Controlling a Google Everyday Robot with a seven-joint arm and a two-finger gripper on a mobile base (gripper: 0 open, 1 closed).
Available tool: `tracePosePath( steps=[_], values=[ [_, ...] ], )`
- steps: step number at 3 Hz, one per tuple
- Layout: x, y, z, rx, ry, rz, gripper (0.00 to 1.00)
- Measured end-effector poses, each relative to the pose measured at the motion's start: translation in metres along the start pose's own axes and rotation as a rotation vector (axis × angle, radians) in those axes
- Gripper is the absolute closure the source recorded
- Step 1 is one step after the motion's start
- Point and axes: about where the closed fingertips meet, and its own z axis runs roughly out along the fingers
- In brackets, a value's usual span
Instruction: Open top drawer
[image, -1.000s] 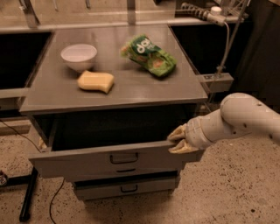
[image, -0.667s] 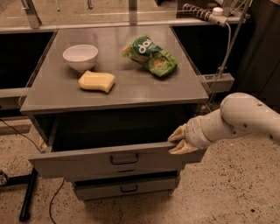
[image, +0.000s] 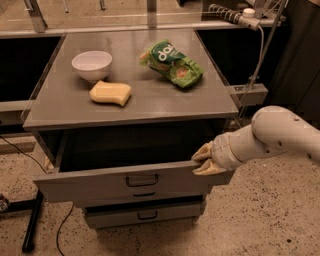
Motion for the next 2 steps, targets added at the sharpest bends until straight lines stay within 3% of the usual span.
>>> tracePosePath(
  steps=[2],
  values=[
    [0.0000,0.0000,0.0001,0.000,0.000,0.000,0.12]
  ],
)
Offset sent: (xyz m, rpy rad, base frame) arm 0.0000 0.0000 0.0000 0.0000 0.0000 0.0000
